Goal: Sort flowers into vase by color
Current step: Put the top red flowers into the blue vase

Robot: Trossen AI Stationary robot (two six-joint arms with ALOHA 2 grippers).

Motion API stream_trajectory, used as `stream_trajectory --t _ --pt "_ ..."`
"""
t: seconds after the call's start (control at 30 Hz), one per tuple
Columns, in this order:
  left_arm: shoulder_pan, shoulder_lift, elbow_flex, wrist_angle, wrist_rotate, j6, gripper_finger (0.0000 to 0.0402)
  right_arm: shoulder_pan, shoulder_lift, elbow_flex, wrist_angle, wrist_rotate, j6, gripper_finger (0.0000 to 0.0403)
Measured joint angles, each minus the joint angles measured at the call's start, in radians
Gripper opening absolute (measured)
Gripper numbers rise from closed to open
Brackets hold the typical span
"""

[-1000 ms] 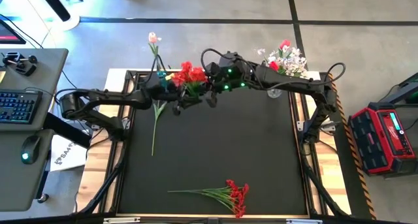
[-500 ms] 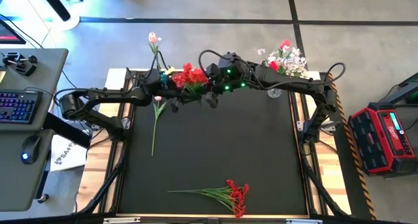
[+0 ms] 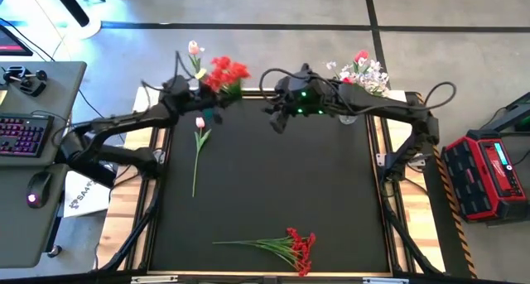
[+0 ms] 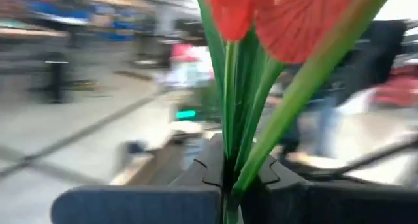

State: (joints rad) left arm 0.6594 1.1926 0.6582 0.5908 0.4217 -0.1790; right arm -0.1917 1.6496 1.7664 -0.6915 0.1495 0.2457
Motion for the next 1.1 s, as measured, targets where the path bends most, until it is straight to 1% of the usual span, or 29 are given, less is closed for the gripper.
stream_trajectory --t 0.07,0.17,0.3,0.43,0.53,0.77,1.0,1.1 --pt "0.047 -0.057 0.0 -0.104 -0.095 0.081 0.0002 0.005 -0.016 0.0 -0.056 0.061 0.018 0.0164" --pt "0.118 -0.126 -0.002 -0.23 -0.224 0.156 0.0001 0.008 -0.024 0.0 -0.102 0.106 0.034 0.0168" --pt "0.208 -0.182 -0.038 -0.243 -0.296 0.173 0.0001 0.01 -0.015 0.0 -0.111 0.11 0.045 0.0169" --pt "0.282 -0.208 -0.049 -0.24 -0.304 0.164 0.0001 0.009 -0.013 -0.001 -0.113 0.109 0.044 0.0169" --pt "0.313 -0.227 -0.049 -0.231 -0.303 0.168 0.0001 0.008 -0.013 -0.001 -0.113 0.11 0.042 0.0169" --pt "0.357 -0.253 -0.049 -0.243 -0.301 0.184 0.0001 0.002 -0.013 -0.001 -0.113 0.11 0.042 0.0169" --pt "0.369 -0.291 -0.05 -0.303 -0.304 0.159 0.0001 0.002 -0.013 -0.001 -0.117 0.11 0.042 0.0169" --pt "0.369 -0.299 -0.05 -0.343 -0.327 0.173 0.0001 0.002 -0.013 -0.001 -0.117 0.11 0.042 0.0169"
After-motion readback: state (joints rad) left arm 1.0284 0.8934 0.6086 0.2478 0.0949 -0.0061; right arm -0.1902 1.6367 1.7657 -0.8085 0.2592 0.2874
